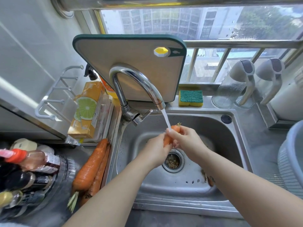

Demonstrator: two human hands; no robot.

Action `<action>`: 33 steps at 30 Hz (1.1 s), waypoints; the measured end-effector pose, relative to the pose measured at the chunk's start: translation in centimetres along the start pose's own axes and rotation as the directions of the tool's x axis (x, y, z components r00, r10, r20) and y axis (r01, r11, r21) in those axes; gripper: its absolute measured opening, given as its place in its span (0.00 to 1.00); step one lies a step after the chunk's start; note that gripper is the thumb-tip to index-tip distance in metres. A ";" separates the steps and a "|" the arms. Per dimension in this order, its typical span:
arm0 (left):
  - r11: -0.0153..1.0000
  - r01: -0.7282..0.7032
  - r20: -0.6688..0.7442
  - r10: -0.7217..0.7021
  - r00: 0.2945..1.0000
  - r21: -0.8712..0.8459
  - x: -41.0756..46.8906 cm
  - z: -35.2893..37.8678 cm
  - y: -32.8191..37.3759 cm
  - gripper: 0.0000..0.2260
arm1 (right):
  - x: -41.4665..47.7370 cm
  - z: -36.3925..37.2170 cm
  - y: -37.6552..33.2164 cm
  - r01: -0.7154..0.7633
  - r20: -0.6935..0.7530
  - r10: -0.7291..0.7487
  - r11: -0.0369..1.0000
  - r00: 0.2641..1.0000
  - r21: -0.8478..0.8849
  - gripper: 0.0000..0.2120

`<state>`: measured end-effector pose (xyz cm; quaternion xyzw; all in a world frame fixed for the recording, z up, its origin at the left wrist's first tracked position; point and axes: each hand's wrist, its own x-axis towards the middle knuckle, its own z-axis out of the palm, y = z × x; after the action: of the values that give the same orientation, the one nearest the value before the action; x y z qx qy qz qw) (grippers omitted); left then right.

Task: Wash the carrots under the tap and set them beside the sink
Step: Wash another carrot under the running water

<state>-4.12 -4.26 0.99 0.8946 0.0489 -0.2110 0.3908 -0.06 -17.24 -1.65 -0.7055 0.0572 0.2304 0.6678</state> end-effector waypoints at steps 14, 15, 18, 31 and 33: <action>0.867 0.144 0.154 -0.079 0.985 -0.478 -0.2 0.2 -0.3 0.12 | -0.1 0.4 -0.2 0.047 -0.061 -0.055 0.991 0.997 -0.121 0.17; 0.867 0.161 0.164 -0.094 0.982 -0.471 -0.2 0.2 -0.2 0.14 | -0.2 0.6 -0.3 0.052 -0.069 -0.063 0.988 0.996 -0.144 0.19; 0.887 0.196 0.157 -0.143 0.977 -0.417 0.1 0.2 0.2 0.21 | -0.7 1.1 0.0 0.037 -0.024 -0.040 0.994 0.999 -0.099 0.14; 0.862 0.204 0.201 -0.121 0.972 -0.464 -1.4 -0.1 -0.3 0.08 | -1.3 1.7 -0.3 -0.158 0.124 0.116 0.890 0.986 0.427 0.13; 0.967 0.092 0.094 -0.071 0.993 -0.239 -1.5 -0.2 -0.1 0.06 | -1.3 2.2 -0.4 -0.119 0.034 0.114 0.940 0.993 0.321 0.12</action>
<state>-5.44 -3.90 1.69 0.8275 0.0945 -0.2569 0.4902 -1.61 -15.36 -0.81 -0.5807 0.1307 0.2621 0.7596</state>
